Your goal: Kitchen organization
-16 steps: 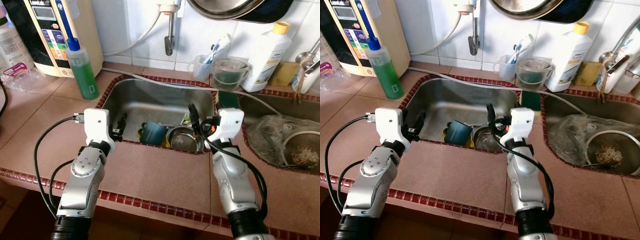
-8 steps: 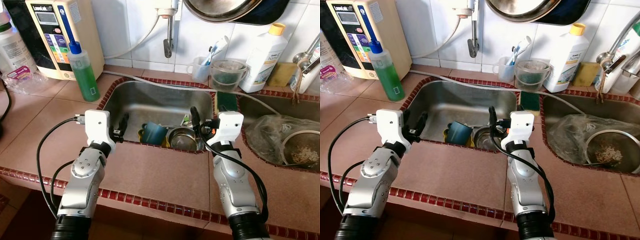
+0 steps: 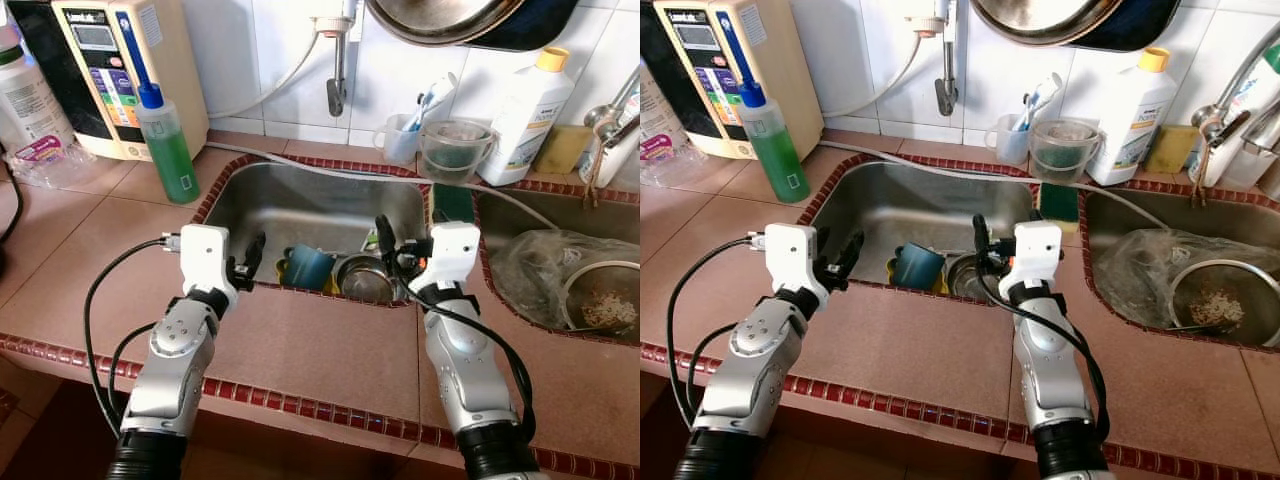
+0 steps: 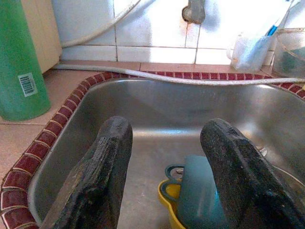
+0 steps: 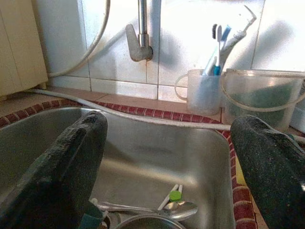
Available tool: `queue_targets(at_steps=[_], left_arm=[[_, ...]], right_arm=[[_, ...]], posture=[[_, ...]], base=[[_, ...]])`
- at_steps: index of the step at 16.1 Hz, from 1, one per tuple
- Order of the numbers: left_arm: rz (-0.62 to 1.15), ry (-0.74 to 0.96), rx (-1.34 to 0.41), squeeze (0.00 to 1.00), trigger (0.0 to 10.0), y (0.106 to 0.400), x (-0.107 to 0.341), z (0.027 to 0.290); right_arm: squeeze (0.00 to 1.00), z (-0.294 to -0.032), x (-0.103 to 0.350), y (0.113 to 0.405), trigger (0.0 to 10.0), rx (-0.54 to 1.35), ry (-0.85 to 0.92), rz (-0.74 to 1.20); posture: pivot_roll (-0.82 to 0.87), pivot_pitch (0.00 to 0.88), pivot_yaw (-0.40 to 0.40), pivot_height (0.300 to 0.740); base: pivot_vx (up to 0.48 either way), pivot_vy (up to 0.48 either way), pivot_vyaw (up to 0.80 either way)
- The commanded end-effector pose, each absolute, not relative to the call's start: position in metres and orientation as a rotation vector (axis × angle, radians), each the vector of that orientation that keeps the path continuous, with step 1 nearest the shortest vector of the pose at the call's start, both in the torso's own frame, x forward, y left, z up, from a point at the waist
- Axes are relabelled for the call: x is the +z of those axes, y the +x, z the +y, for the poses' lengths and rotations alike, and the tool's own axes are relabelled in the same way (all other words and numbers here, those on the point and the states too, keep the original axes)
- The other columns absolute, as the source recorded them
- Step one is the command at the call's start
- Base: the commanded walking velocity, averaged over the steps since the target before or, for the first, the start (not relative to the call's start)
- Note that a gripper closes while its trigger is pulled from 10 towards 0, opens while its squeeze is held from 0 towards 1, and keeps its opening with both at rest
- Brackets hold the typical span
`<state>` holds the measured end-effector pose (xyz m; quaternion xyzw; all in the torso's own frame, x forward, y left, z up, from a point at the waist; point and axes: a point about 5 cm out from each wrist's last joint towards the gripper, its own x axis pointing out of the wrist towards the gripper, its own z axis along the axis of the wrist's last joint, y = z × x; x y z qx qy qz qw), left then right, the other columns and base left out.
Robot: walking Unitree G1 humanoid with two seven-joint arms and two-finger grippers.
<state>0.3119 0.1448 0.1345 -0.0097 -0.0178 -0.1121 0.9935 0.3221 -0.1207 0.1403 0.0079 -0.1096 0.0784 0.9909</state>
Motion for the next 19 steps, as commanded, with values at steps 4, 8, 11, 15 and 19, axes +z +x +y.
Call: queue_targets(at_steps=[4,8,11,15,19], left_arm=[[-0.045,-0.002,-0.226,0.00,10.0,0.3157,0.1373,0.1441],[-0.047,0.000,-0.221,0.00,10.0,0.3158,0.1376,0.1437],[-0.047,-0.003,-0.217,0.00,10.0,0.3162,0.1374,0.1436],[-0.048,-0.003,-0.220,0.00,10.0,0.3176,0.1384,0.1434],[-0.055,-0.001,-0.222,0.00,10.0,0.3196,0.1408,0.1434]], right_arm=[[0.00,-0.1181,0.1433,0.3271,10.0,0.177,0.001,-0.223],[0.00,-0.1162,0.1436,0.3286,10.0,0.184,-0.003,-0.224],[0.00,-0.1166,0.1441,0.3295,10.0,0.186,-0.009,-0.225],[0.00,-0.1158,0.1452,0.3300,10.0,0.181,-0.017,-0.231],[0.00,-0.1160,0.1452,0.3299,10.0,0.170,-0.016,-0.236]], posture=[[-0.15,0.000,0.018,0.736],[-0.14,0.000,0.013,0.736],[-0.15,0.000,0.012,0.736],[-0.15,0.000,0.021,0.736],[-0.15,0.000,0.026,0.736]], base=[[0.000,0.000,0.00],[-0.061,0.000,0.00],[-0.265,0.000,0.00],[-0.273,0.000,0.00],[-0.272,0.000,0.00]])
